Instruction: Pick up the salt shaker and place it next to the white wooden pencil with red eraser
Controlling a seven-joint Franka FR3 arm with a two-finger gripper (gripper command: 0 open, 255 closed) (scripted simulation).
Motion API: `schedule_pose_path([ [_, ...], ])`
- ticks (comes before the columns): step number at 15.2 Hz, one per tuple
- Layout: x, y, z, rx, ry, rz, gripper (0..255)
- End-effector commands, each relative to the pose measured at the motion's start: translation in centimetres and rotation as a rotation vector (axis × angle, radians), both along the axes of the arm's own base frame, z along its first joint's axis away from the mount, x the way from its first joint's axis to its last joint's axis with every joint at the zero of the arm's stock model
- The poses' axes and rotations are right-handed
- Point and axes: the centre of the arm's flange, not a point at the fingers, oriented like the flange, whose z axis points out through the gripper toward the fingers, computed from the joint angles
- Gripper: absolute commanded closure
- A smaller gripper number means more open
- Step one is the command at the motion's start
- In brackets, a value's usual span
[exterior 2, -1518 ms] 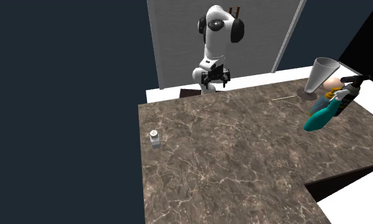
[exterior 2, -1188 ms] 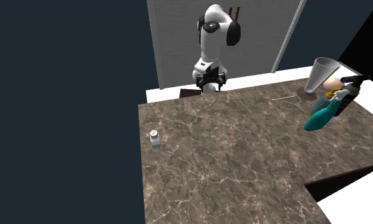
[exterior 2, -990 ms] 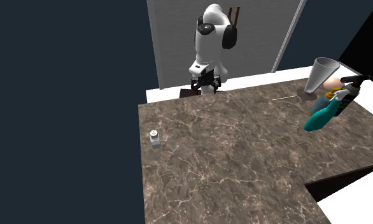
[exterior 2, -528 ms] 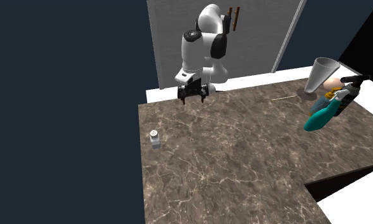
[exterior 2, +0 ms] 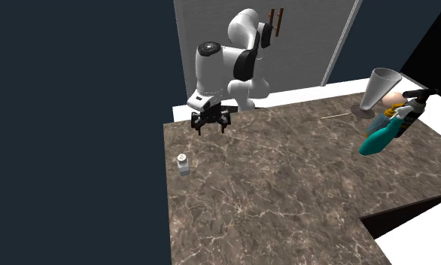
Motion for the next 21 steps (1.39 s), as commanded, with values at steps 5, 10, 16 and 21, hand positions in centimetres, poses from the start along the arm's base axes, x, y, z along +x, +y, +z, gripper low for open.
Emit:
schedule_pose_path([
  [5, 5.8, -4.3, 0.5, -0.038, -0.034, 0.041, 0],
  [10, 10.7, -7.5, 1.4, -0.069, -0.062, 0.074, 0],
  [16, 11.6, -8.1, -1.1, -0.073, -0.065, 0.078, 0],
  [21, 11.7, -8.2, -2.5, -0.073, -0.065, 0.078, 0],
])
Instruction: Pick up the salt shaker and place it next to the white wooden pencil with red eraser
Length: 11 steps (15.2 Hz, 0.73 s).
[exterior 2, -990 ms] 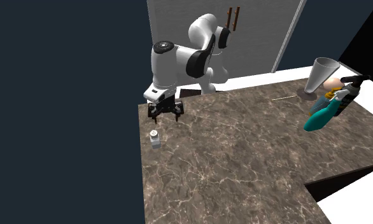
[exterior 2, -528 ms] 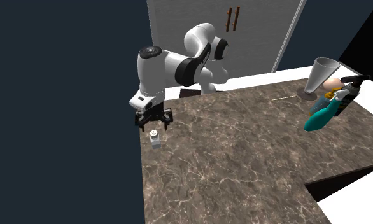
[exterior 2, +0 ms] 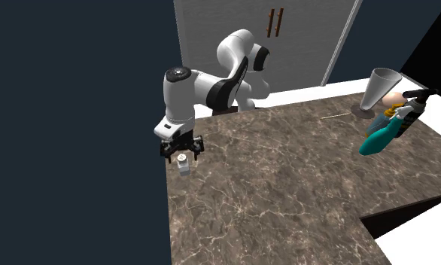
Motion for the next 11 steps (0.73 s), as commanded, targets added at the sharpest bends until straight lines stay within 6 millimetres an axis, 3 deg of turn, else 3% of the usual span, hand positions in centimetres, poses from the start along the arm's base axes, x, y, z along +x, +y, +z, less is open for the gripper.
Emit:
schedule_pose_path([
  [1, 0.01, -0.01, -0.11, 0.000, 0.000, 0.000, 0],
  [5, 0.01, -0.01, -0.10, 0.000, 0.000, 0.000, 0],
  [6, 0.01, -0.01, -0.10, 0.000, 0.000, 0.000, 255],
  [11, 0.01, -0.01, -0.10, 0.000, 0.000, 0.000, 255],
])
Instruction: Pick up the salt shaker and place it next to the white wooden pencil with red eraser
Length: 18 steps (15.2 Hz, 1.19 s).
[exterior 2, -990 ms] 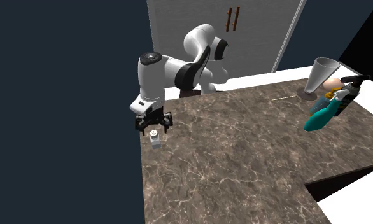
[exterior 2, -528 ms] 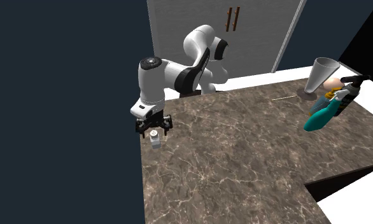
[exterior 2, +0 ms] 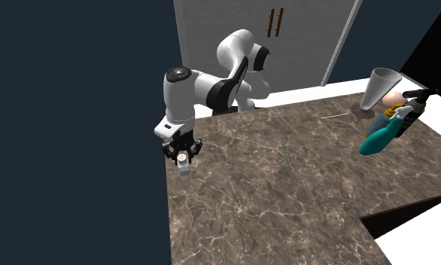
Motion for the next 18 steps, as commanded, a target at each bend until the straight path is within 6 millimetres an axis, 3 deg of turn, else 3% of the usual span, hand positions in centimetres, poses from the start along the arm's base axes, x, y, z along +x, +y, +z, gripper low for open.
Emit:
schedule_pose_path([
  [1, 0.0, 0.0, -0.1, 0.000, 0.001, 0.000, 255],
  [4, 0.0, 0.0, -0.1, 0.000, 0.001, 0.000, 255],
  [18, 0.0, 0.0, 7.3, 0.000, 0.001, 0.000, 255],
])
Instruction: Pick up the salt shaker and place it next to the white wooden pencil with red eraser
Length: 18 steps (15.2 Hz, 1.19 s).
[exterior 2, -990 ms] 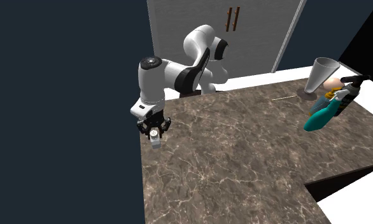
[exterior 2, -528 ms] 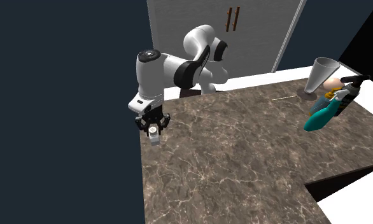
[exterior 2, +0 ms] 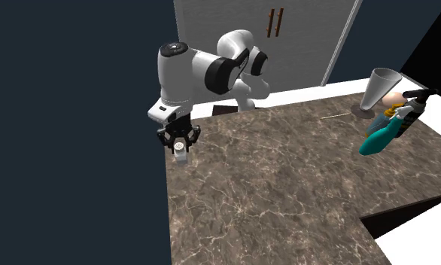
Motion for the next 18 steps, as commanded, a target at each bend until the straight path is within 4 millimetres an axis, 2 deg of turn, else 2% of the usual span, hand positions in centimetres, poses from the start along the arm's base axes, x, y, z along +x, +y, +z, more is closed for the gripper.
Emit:
schedule_pose_path([
  [1, 0.0, 0.0, 0.9, 0.000, 0.000, 0.000, 255],
  [18, -13.3, 18.0, 3.3, 0.000, 0.000, 0.000, 255],
])
